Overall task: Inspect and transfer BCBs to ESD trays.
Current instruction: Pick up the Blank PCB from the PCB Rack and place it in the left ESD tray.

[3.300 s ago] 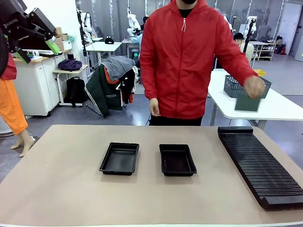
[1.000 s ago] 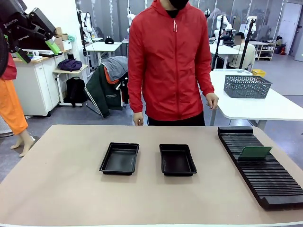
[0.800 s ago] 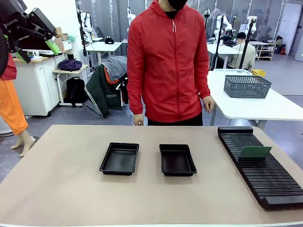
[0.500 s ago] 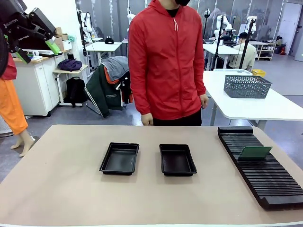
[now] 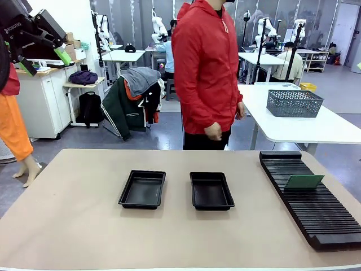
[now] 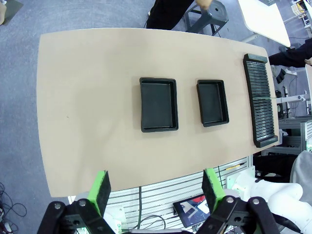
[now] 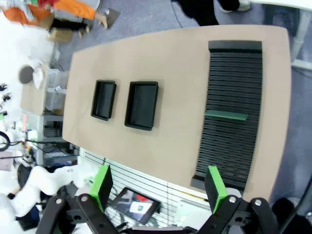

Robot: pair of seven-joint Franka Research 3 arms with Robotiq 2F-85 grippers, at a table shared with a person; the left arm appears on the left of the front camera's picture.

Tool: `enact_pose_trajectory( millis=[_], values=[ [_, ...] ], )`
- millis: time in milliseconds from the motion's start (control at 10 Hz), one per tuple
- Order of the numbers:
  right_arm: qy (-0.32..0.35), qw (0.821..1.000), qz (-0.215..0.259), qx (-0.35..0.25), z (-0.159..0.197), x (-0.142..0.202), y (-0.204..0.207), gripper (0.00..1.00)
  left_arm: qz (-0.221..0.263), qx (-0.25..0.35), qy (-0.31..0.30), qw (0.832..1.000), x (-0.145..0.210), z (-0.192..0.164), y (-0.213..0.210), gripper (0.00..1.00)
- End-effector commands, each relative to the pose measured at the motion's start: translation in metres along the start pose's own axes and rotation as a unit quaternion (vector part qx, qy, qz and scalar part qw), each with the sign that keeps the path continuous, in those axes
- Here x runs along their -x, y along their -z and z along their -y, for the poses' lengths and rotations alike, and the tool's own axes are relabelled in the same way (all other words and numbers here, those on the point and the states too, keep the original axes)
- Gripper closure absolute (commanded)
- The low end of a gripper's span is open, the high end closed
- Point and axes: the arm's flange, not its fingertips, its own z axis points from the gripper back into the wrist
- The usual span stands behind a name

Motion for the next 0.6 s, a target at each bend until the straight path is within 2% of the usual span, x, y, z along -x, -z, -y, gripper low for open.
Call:
enact_pose_trajectory(
  millis=[0, 200, 500],
  values=[
    [-0.075, 0.997, 0.000, 0.037, -0.002, 0.002, 0.017, 0.00, -0.001, 0.000, 0.000, 1.000, 0.000, 0.001, 0.001, 0.00],
    [-0.166, 0.983, -0.023, 0.068, -0.003, 0.002, 0.034, 0.00, -0.001, 0.000, 0.000, 1.000, 0.000, 0.001, 0.001, 0.00],
    [-0.292, 0.950, -0.061, 0.091, 0.006, 0.006, 0.063, 0.00, -0.001, 0.000, 0.000, 1.000, 0.000, 0.001, 0.001, 0.00]
  ],
)
